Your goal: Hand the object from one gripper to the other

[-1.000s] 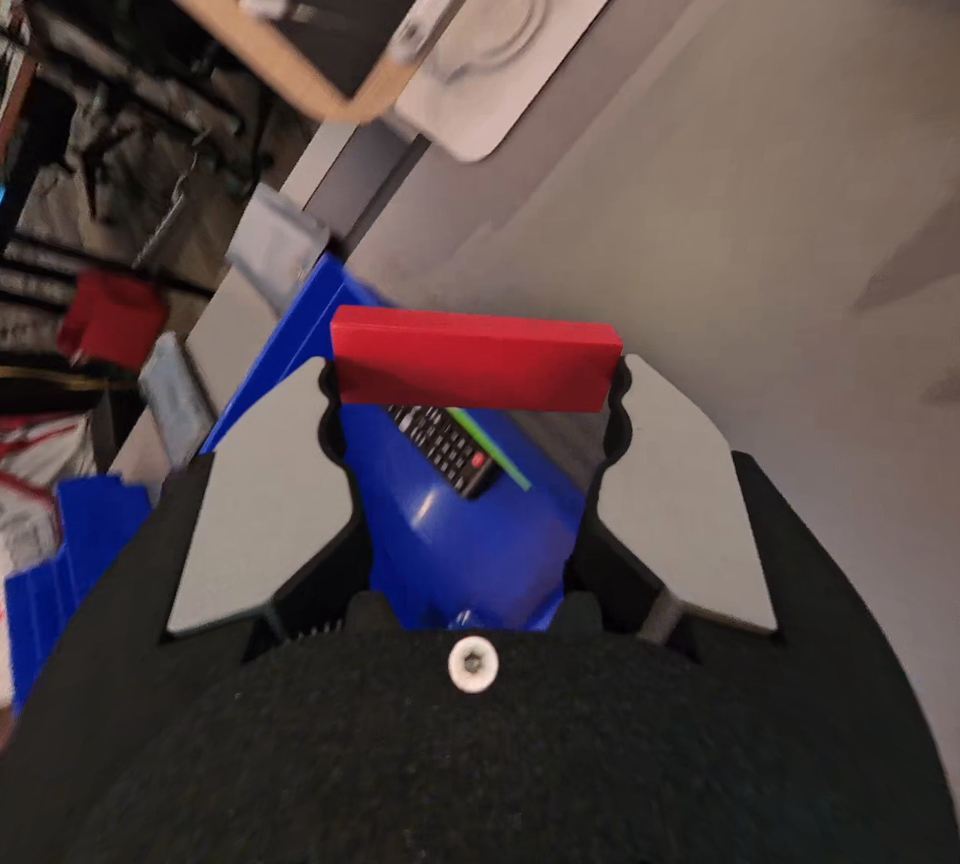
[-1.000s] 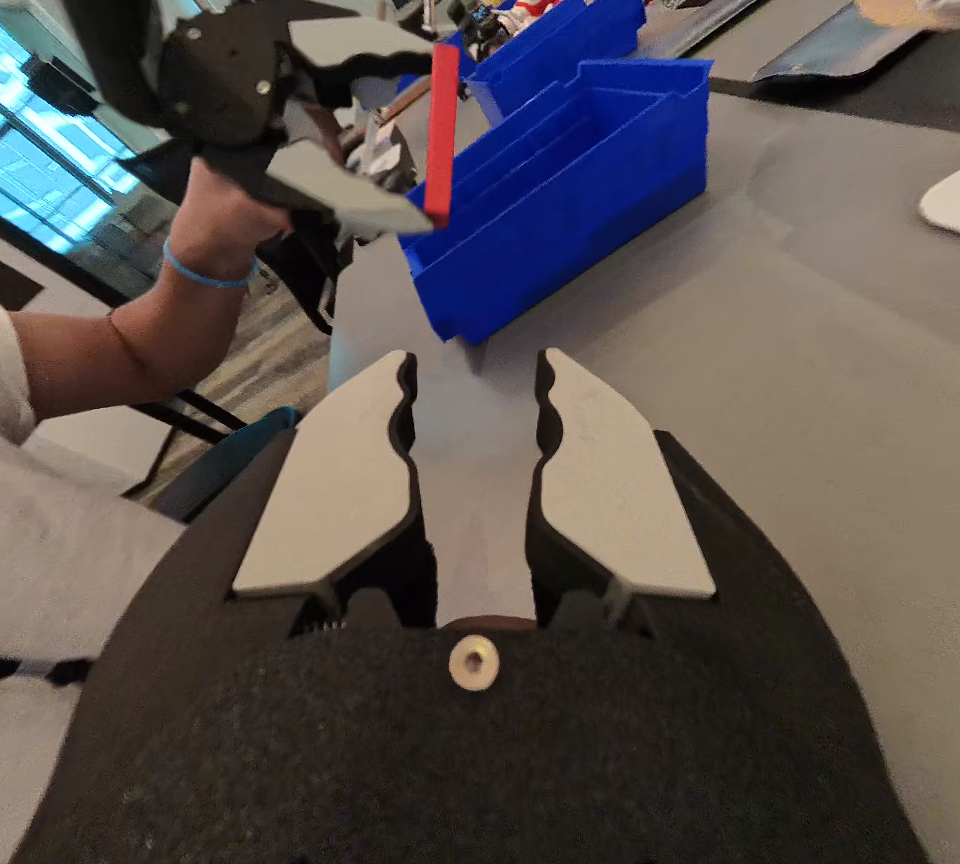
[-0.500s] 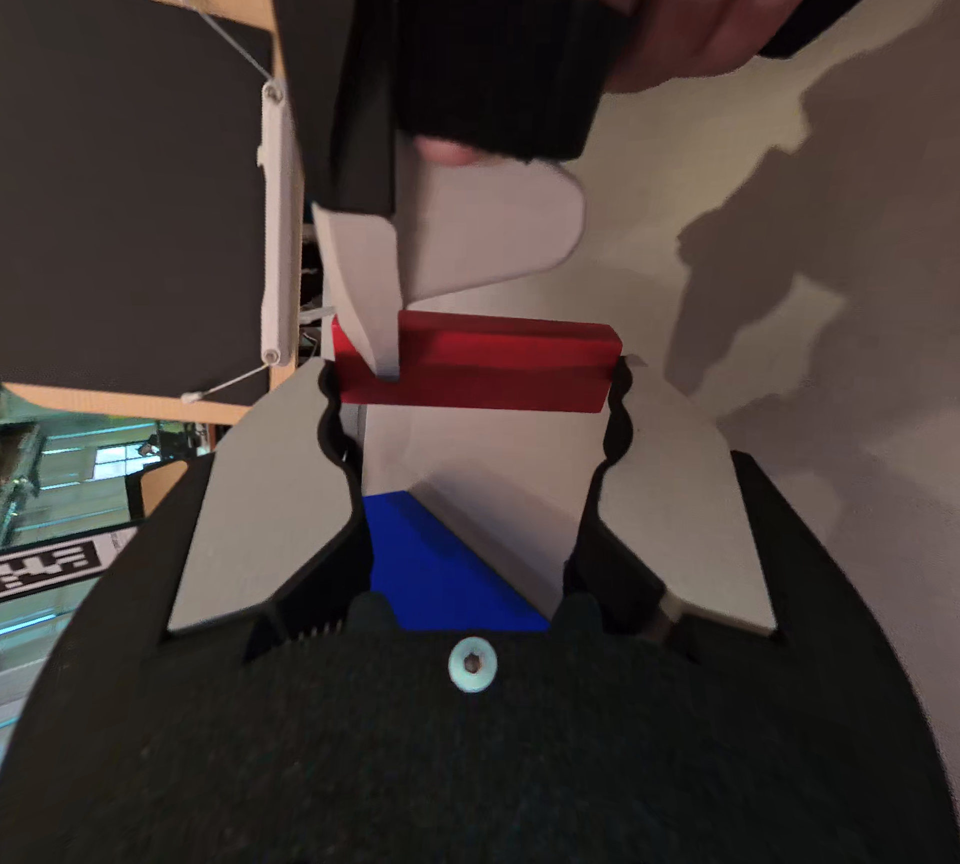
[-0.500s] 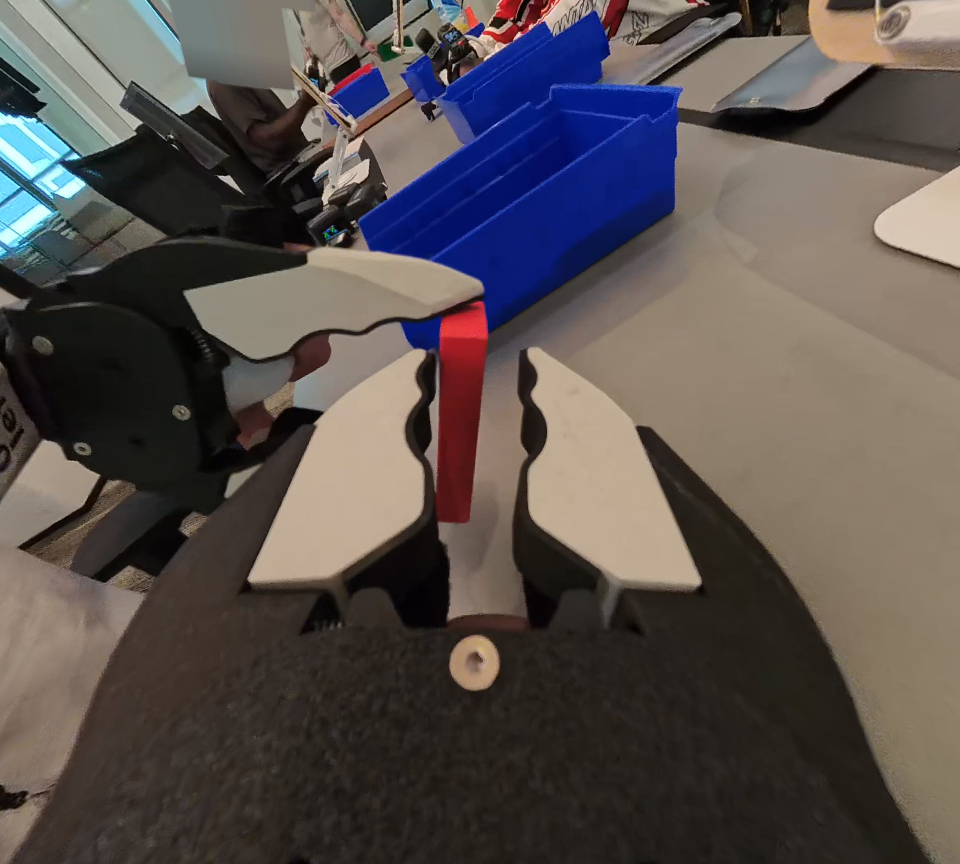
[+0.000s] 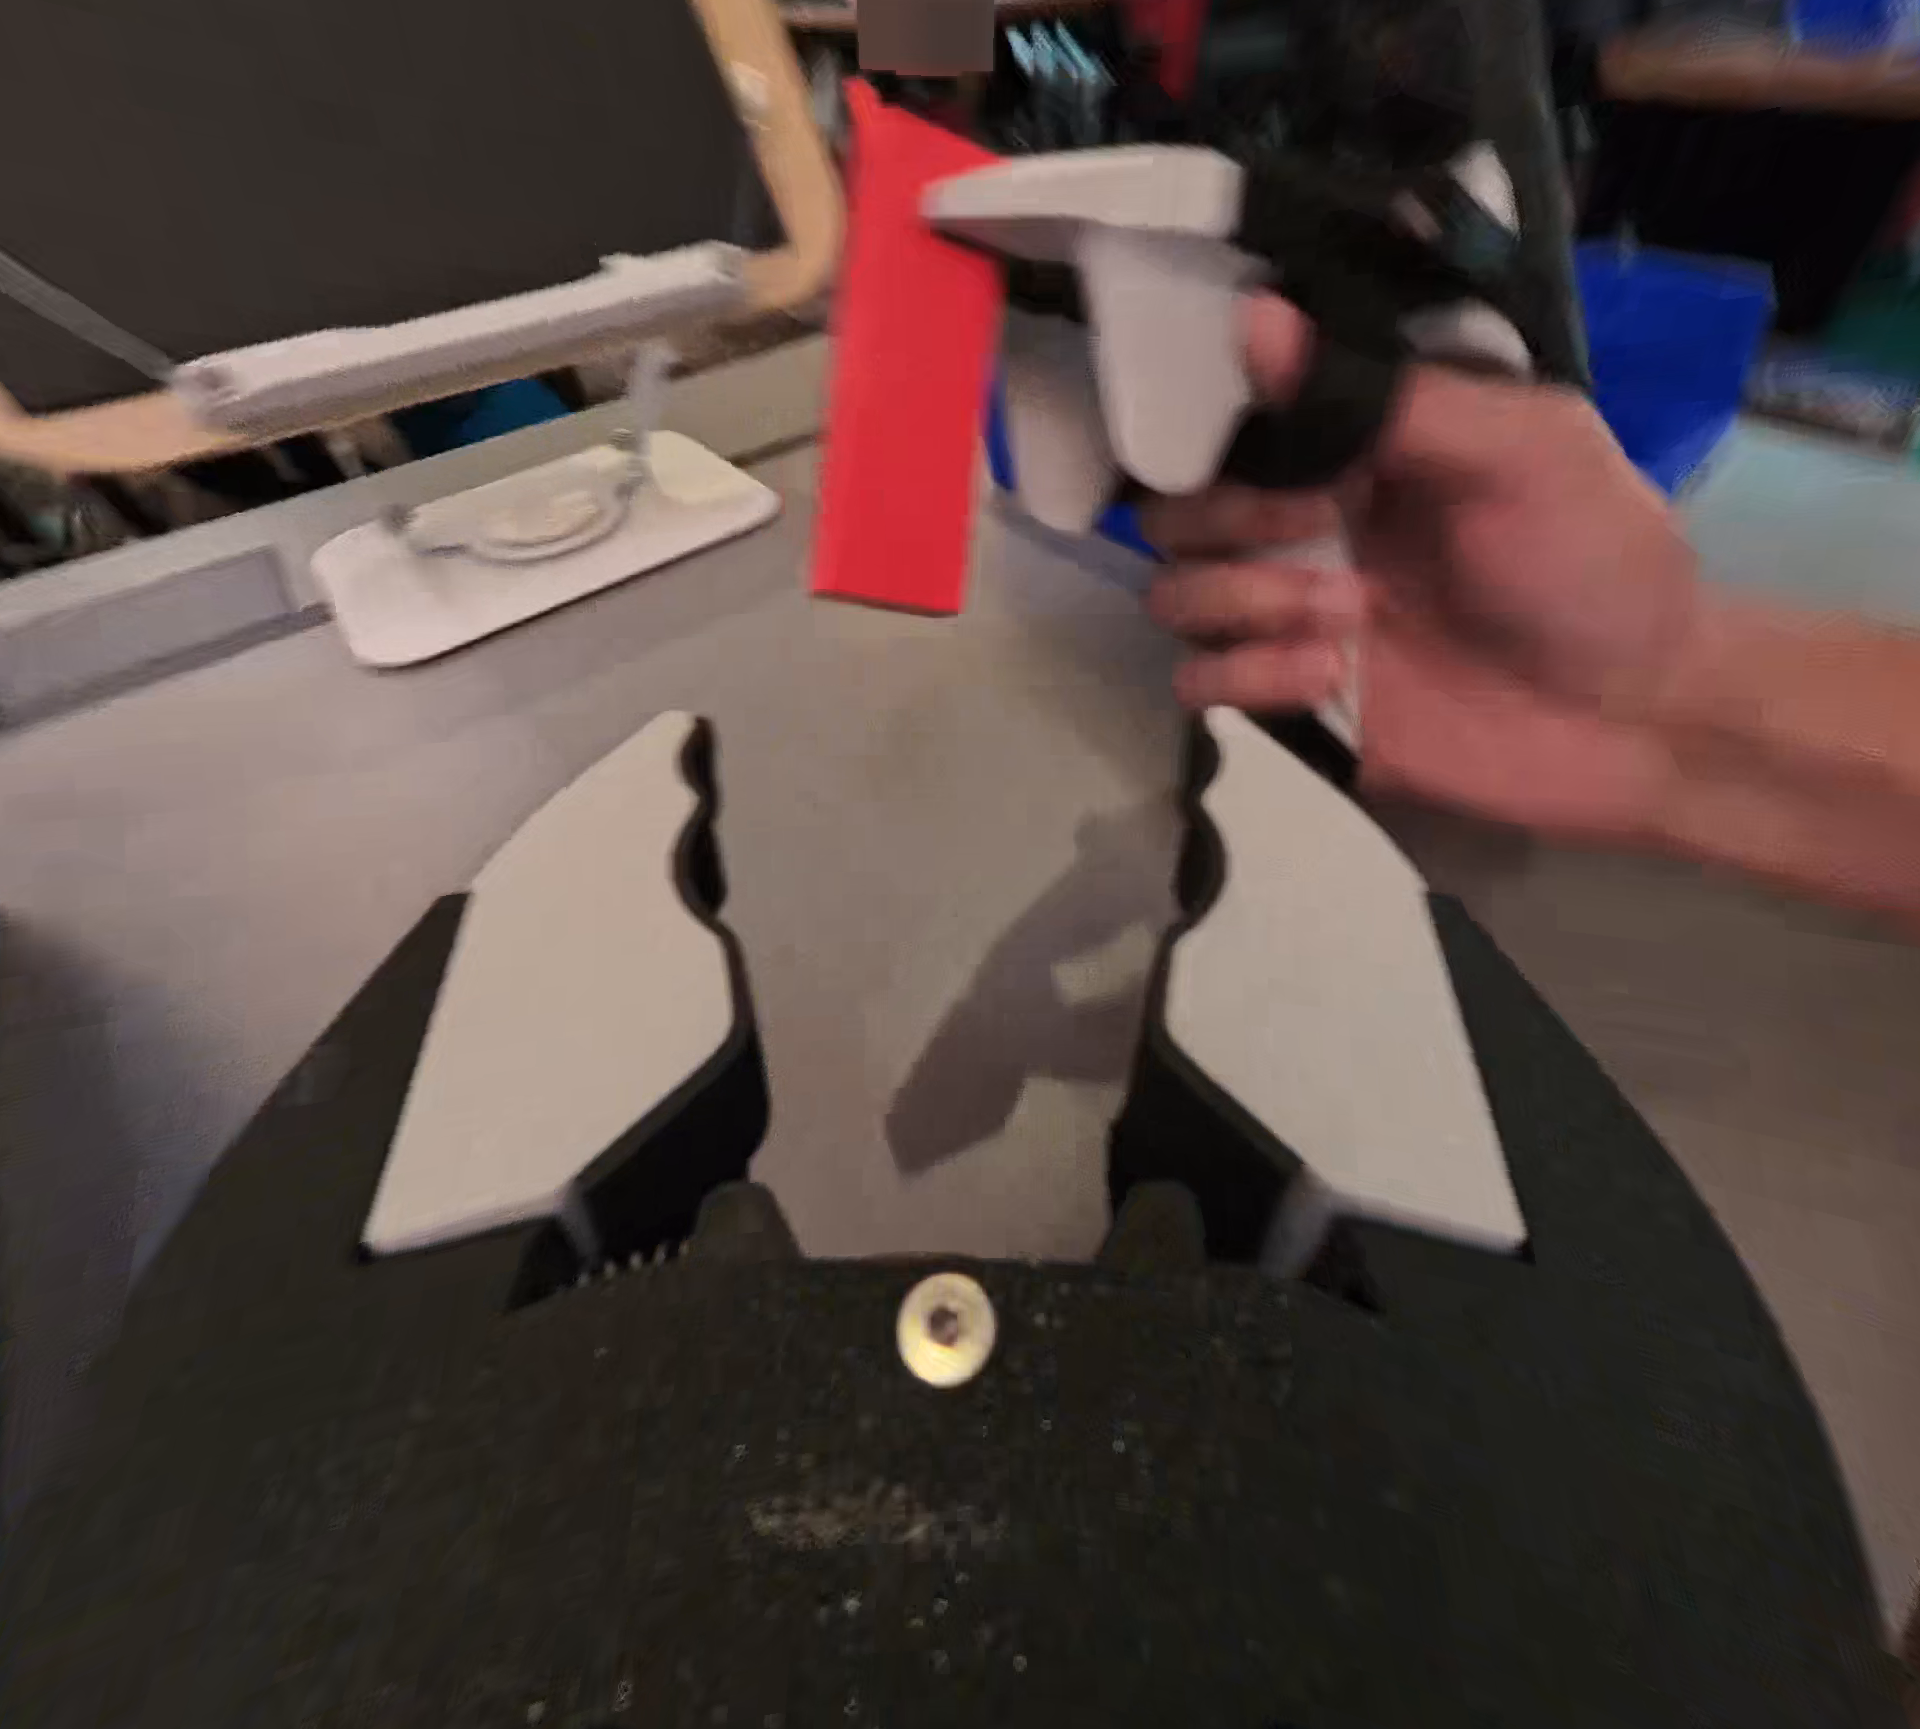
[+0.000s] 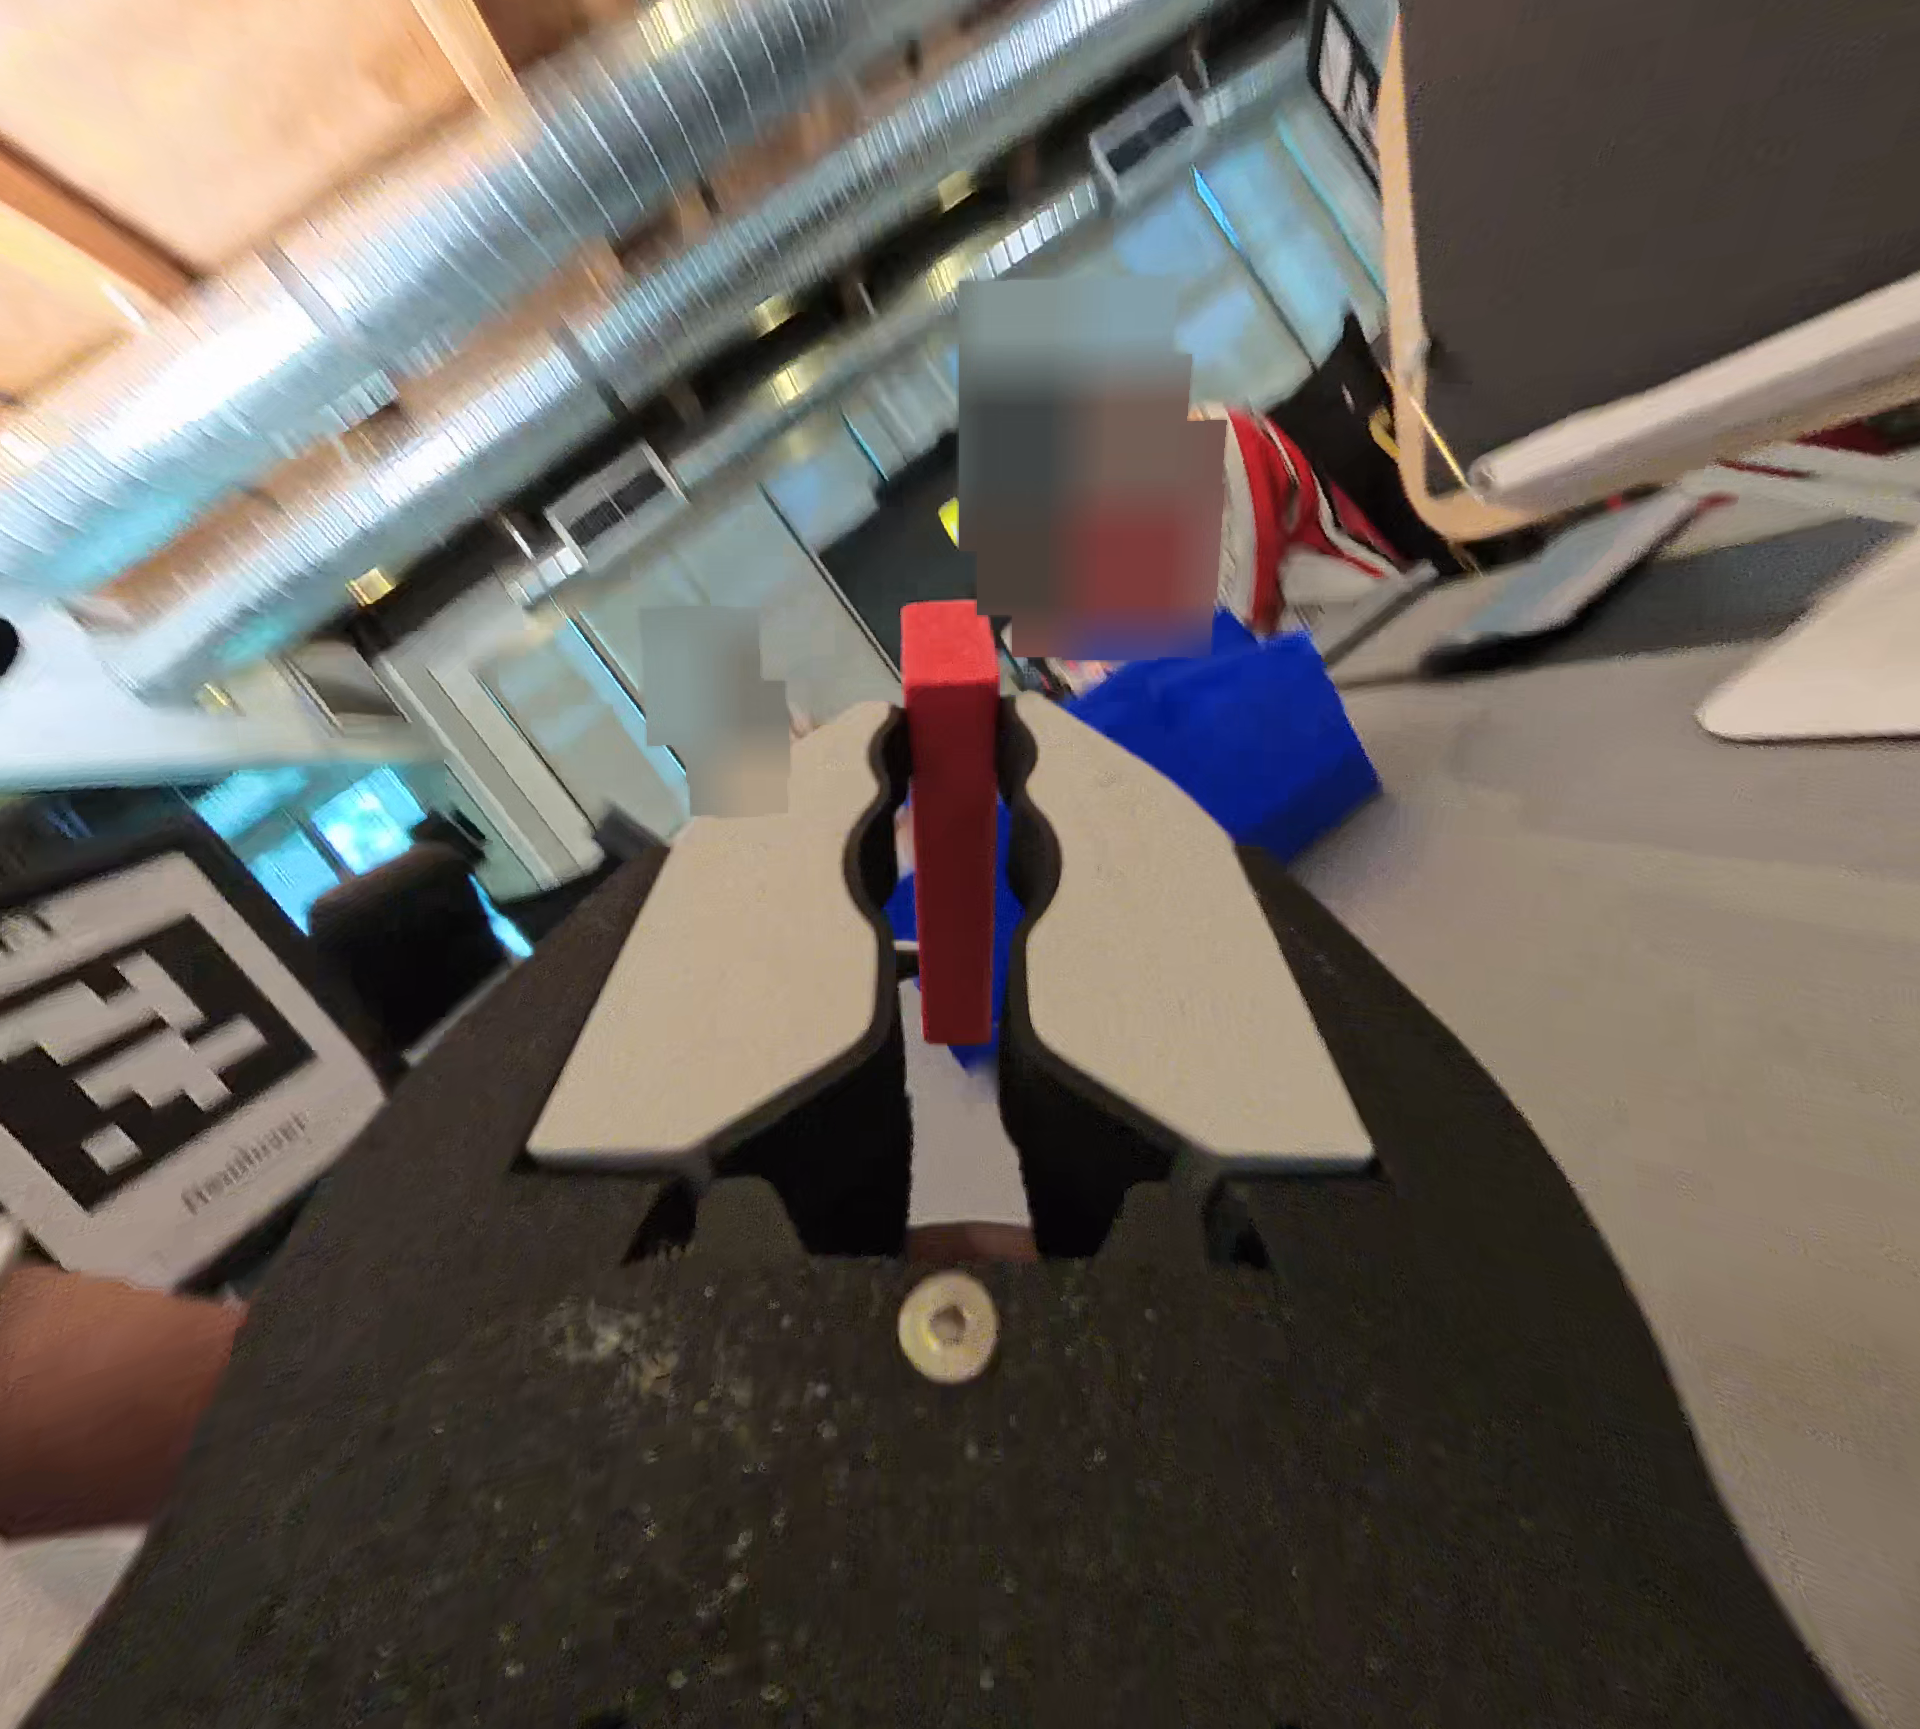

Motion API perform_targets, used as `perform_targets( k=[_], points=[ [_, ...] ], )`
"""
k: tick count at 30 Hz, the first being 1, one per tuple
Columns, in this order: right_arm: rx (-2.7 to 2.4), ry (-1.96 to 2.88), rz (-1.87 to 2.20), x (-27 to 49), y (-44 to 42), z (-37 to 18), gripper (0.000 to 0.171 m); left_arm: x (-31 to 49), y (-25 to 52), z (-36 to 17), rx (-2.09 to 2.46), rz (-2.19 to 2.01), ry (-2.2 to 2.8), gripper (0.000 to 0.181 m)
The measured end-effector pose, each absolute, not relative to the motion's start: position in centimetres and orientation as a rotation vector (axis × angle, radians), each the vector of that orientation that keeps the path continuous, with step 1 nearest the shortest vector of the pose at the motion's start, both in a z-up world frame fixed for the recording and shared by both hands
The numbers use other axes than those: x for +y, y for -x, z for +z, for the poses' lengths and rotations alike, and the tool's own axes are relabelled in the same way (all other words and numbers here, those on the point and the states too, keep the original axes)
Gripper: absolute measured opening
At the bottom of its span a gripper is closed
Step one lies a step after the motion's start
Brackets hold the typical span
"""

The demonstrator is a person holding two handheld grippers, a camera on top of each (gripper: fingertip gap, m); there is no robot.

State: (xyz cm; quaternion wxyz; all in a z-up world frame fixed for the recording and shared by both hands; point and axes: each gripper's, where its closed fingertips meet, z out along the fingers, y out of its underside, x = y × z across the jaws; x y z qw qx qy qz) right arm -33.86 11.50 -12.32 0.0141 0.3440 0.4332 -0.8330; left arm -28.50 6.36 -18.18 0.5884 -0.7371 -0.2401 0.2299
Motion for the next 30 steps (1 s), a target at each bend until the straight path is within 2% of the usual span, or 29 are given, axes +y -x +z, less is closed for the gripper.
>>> perform_targets(
  k=[1, 2, 4, 6, 9, 15, 20, 24, 27, 30],
  points=[
    [1.232, -1.062, -2.633, 11.4, 33.4, -11.8, 0.016, 5.8, 29.1, -17.4, -0.621, 0.542, 1.644, 0.099],
    [1.124, -1.070, -2.636, 11.0, 33.1, -11.5, 0.016, 5.2, 29.6, -16.3, -0.631, 0.601, 1.592, 0.096],
    [0.913, -1.084, -2.574, 9.8, 32.3, -11.5, 0.016, 4.7, 29.9, -14.4, -0.540, 0.767, 1.526, 0.086],
    [0.780, -1.079, -2.485, 8.4, 31.4, -11.6, 0.016, 5.6, 29.2, -13.9, -0.393, 0.874, 1.546, 0.067],
    [0.676, -1.048, -2.367, 7.1, 30.6, -11.6, 0.016, 5.9, 28.3, -13.4, -0.251, 0.999, 1.543, 0.068],
    [0.569, -1.030, -2.248, 7.0, 30.8, -12.2, 0.015, 4.9, 27.7, -13.1, -0.128, 1.208, 1.483, 0.035],
    [0.594, -1.050, -2.198, 6.9, 31.4, -13.2, 0.016, 4.3, 28.5, -14.0, -0.100, 1.219, 1.525, 0.035],
    [0.827, -1.091, -2.201, 6.5, 31.9, -14.2, 0.017, 3.6, 29.4, -14.8, -0.126, 1.120, 1.603, 0.034],
    [1.257, -1.162, -2.300, 6.6, 32.1, -14.7, 0.049, 2.8, 30.3, -15.6, -0.113, 1.119, 1.660, 0.034],
    [1.949, -1.173, -2.370, 6.5, 31.9, -14.8, 0.068, 2.5, 31.4, -16.8, -0.068, 1.188, 1.755, 0.034]
  ],
)
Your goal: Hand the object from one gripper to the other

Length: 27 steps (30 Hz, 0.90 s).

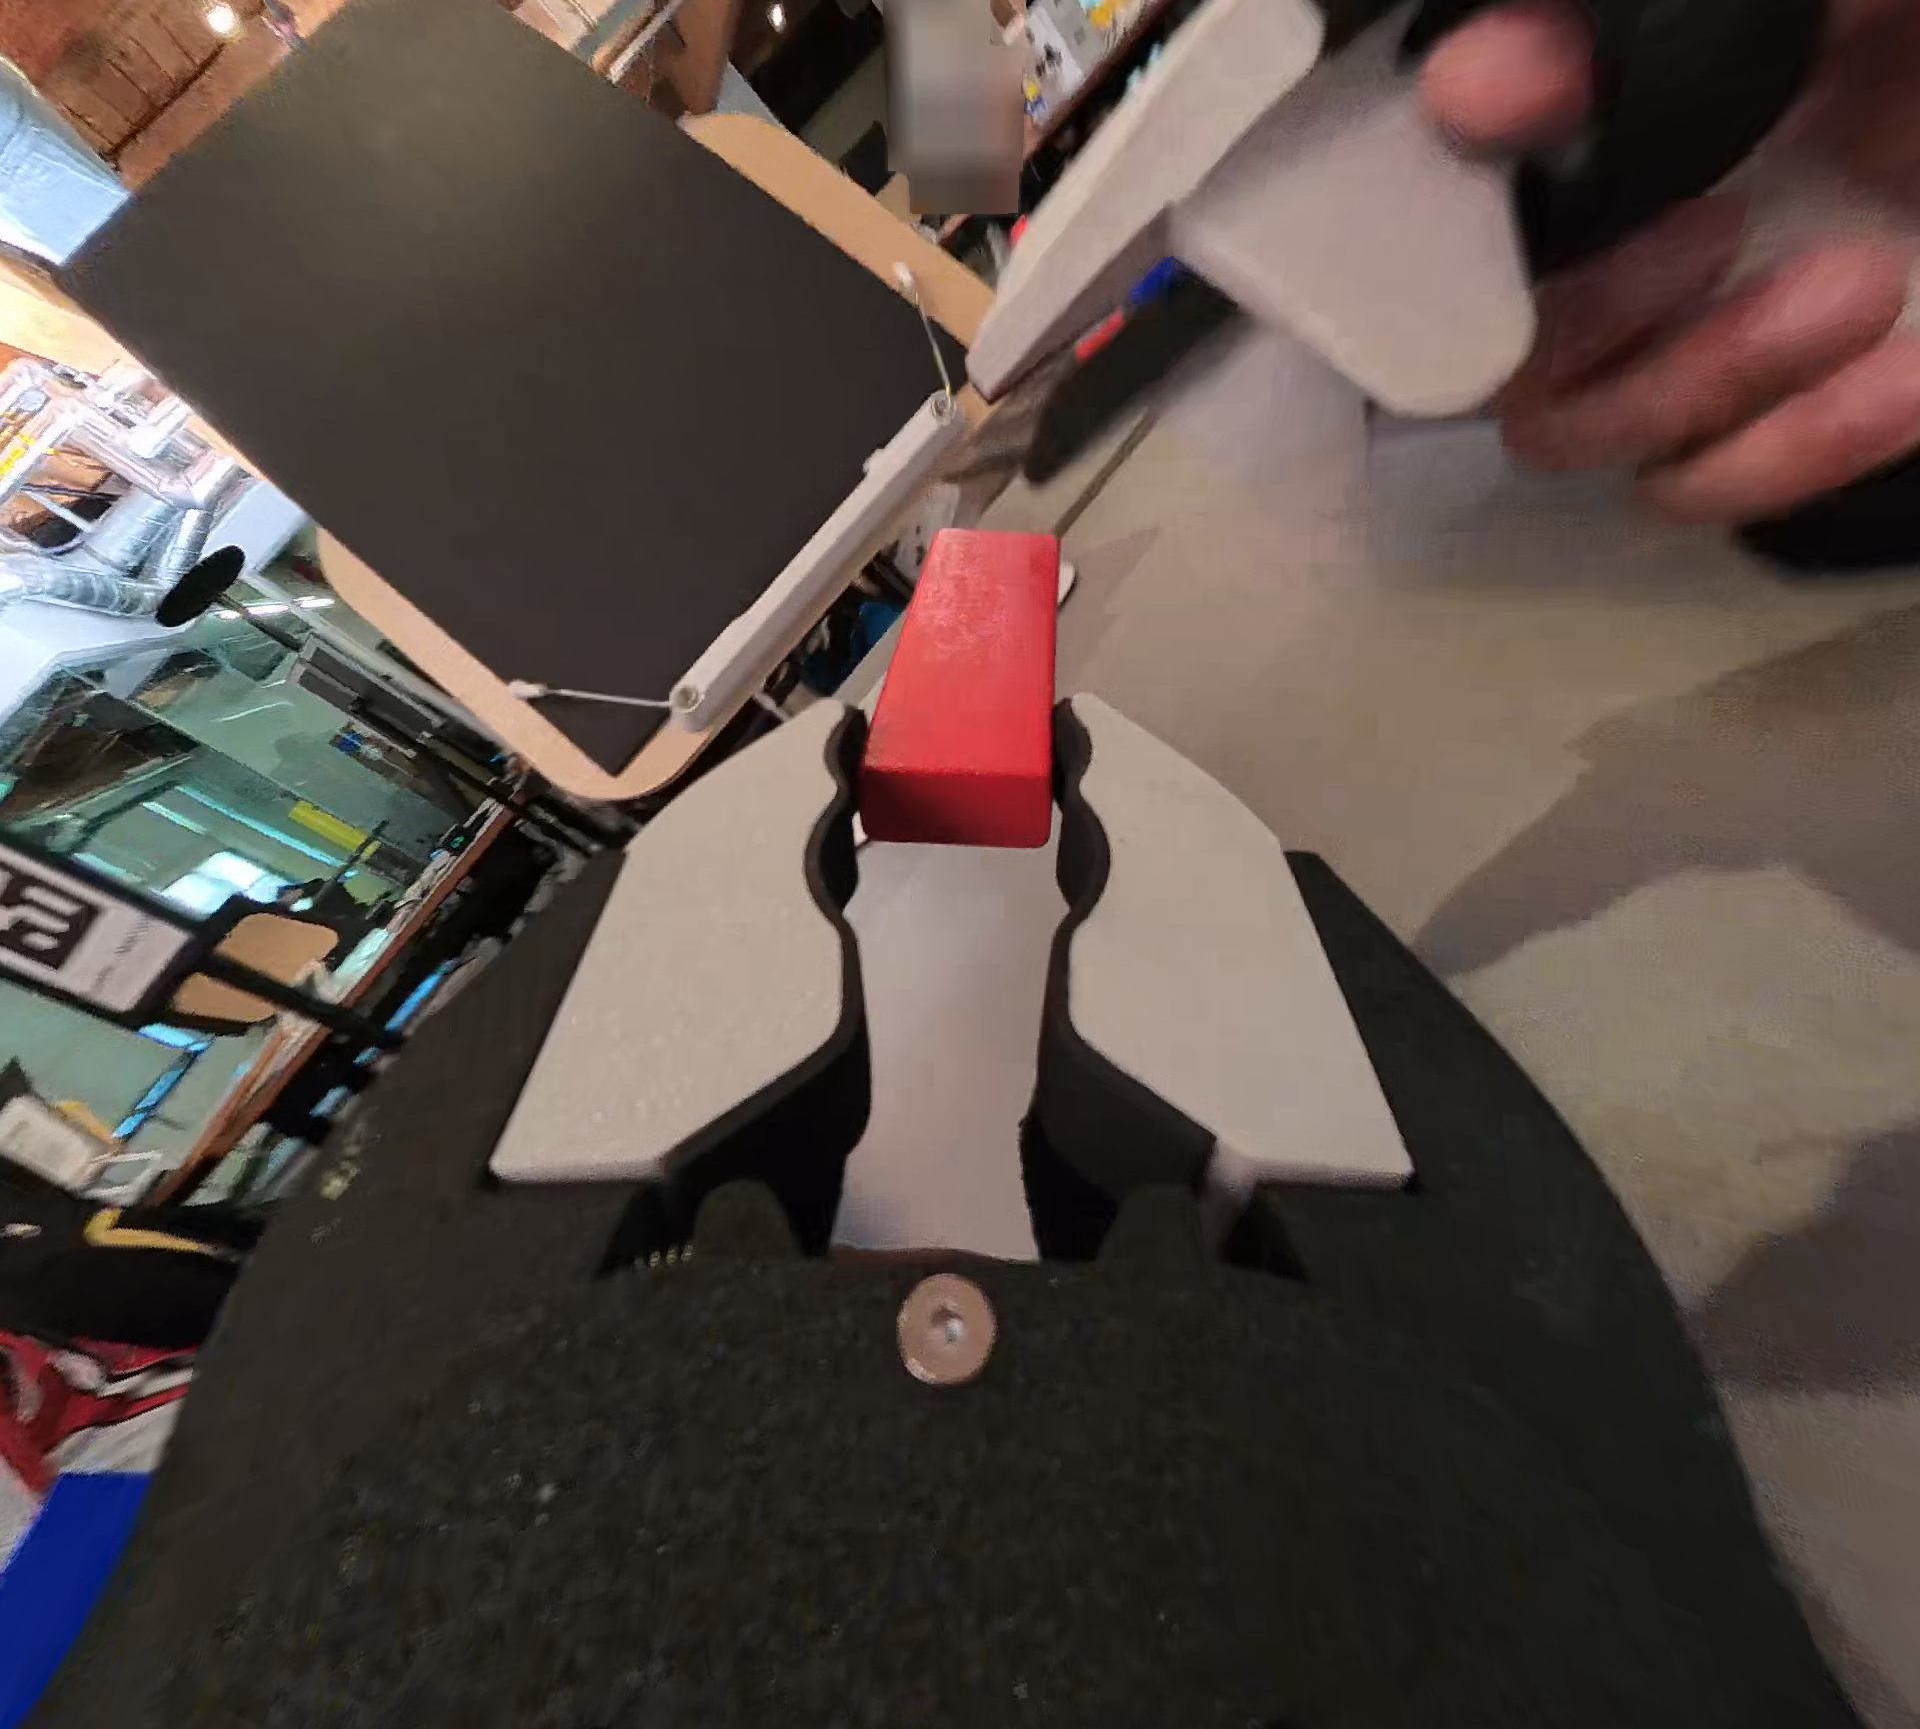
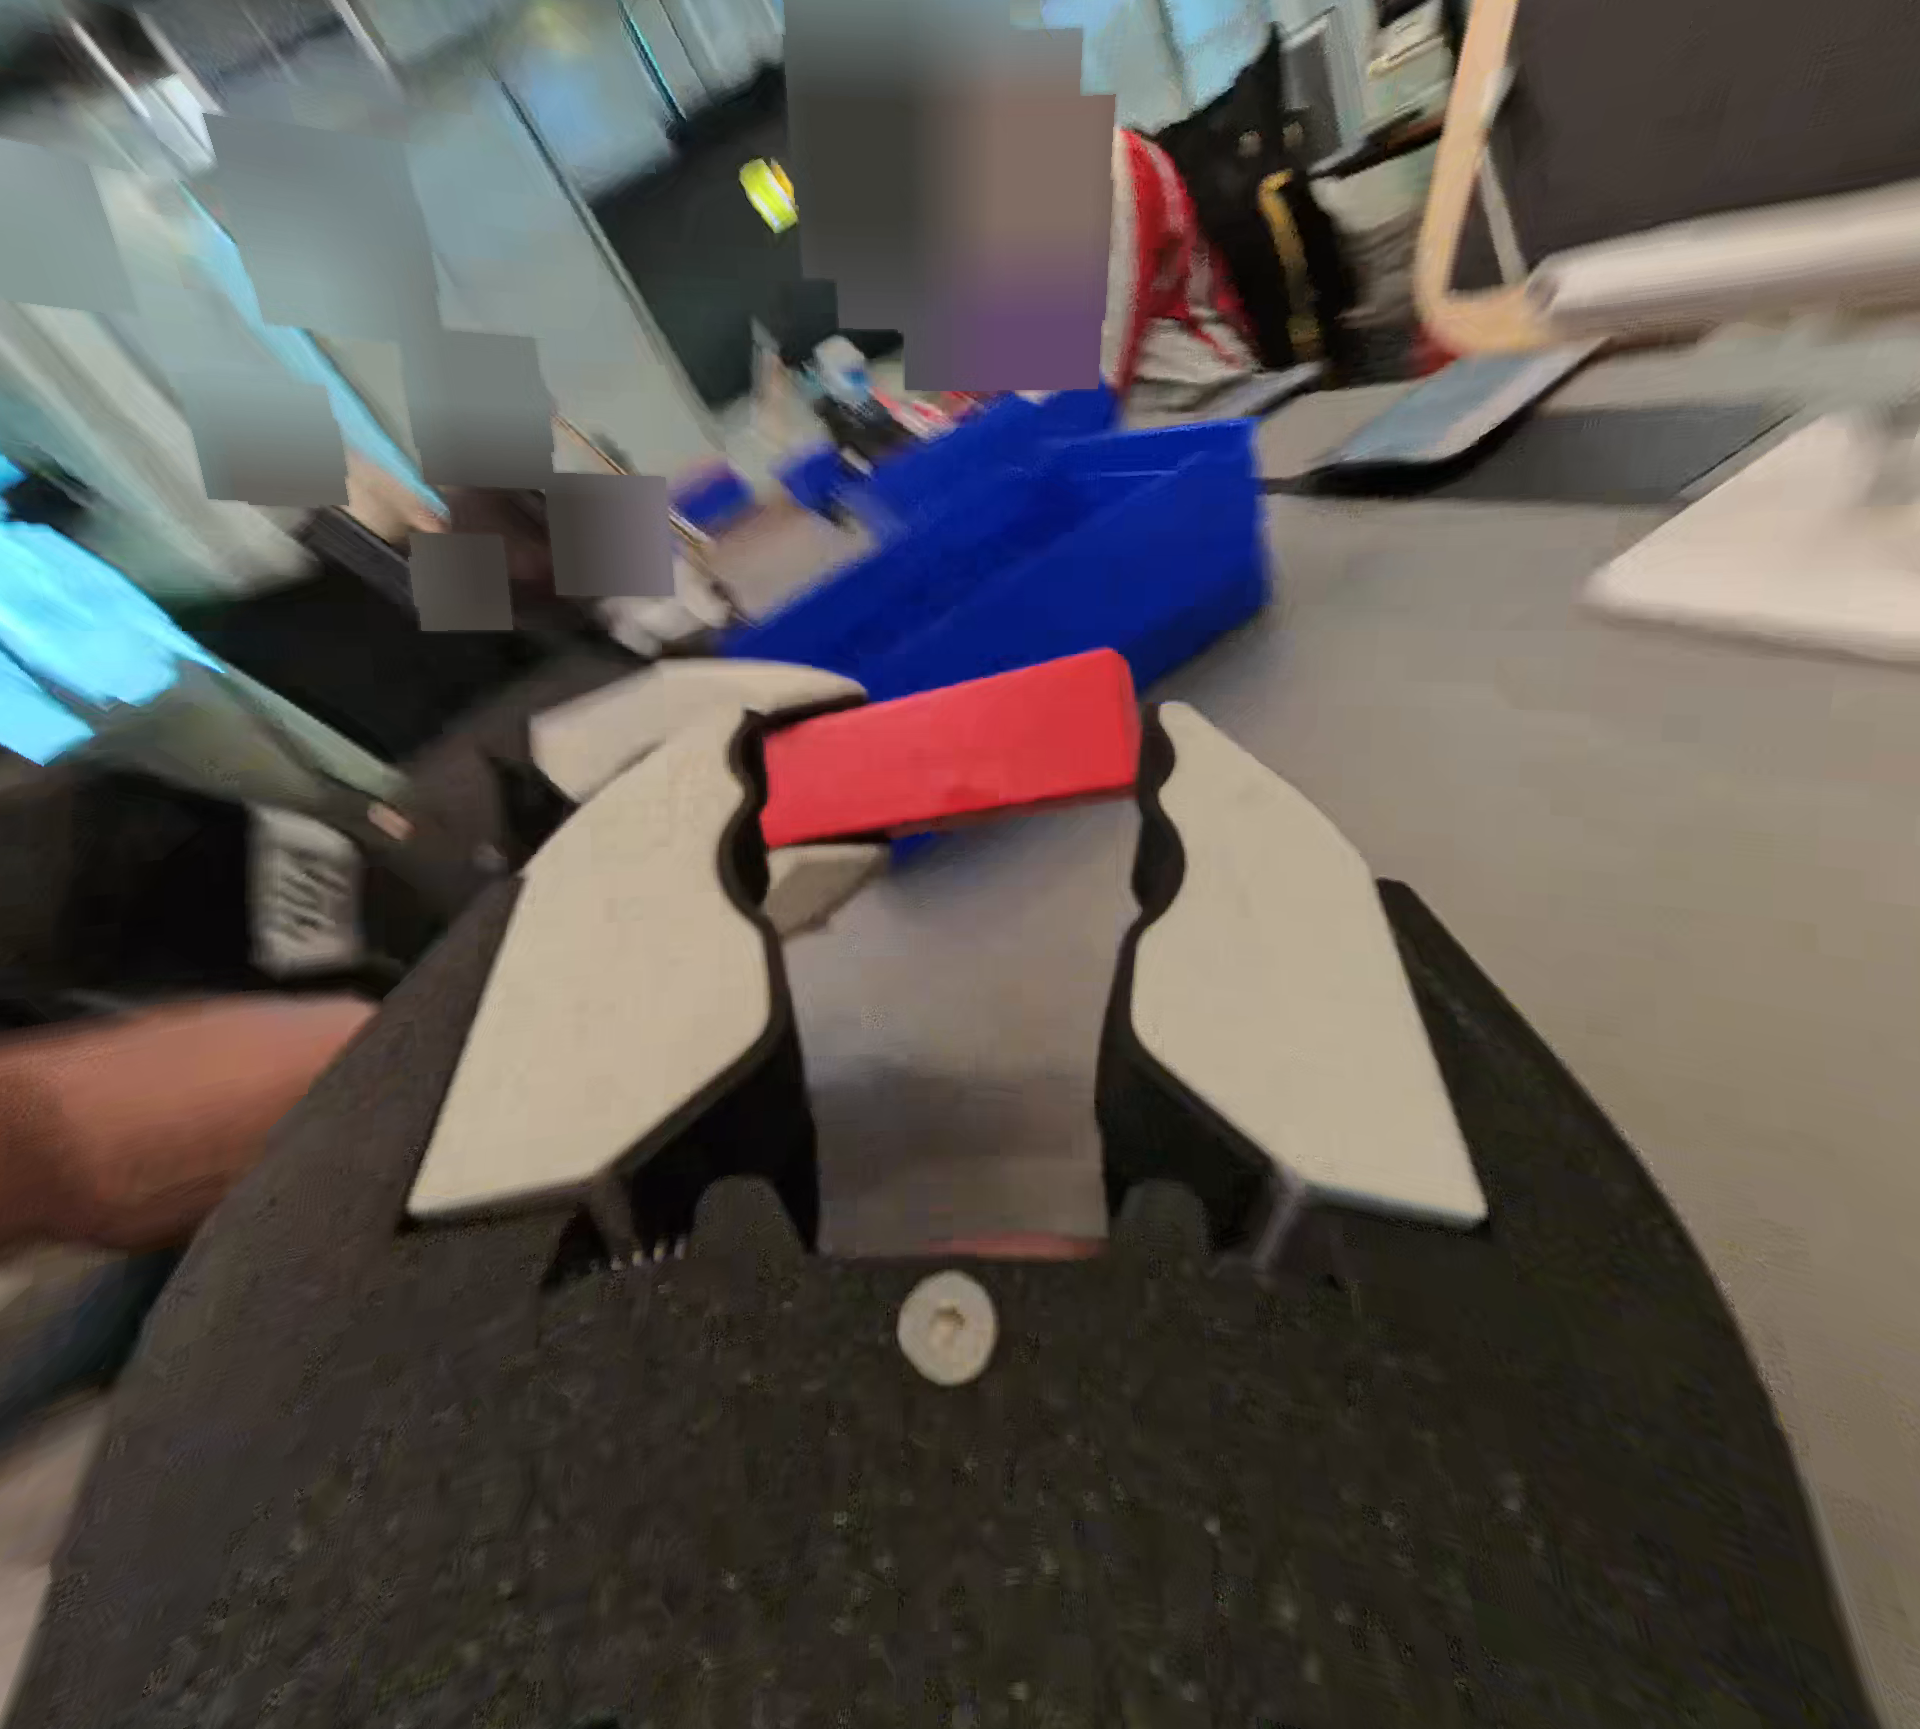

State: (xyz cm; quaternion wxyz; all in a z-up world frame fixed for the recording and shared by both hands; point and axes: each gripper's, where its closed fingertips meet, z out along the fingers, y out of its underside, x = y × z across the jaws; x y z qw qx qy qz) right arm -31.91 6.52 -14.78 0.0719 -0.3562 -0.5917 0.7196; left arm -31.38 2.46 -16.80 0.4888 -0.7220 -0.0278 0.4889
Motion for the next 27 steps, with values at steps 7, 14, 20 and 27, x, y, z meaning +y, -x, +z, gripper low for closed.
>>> perform_targets(
  k=[7, 14, 20, 27],
  points=[
    [-2.081, 0.864, 1.395, 5.5, 31.5, -17.9, 0.096, 4.2, 31.6, -18.8, 0.098, 1.317, 1.857, 0.034],
    [-2.167, 1.031, 1.508, 5.2, 31.5, -19.9, 0.099, 4.9, 30.1, -18.7, 0.216, 1.428, 1.845, 0.034],
    [-2.186, 0.998, 1.486, 5.1, 31.5, -20.2, 0.099, 4.9, 29.9, -19.3, 0.160, 1.358, 1.863, 0.034],
    [-2.049, 0.927, 1.266, 9.5, 33.4, -19.7, 0.098, 3.1, 30.4, -18.7, 0.037, 1.355, 1.875, 0.022]
  ],
)
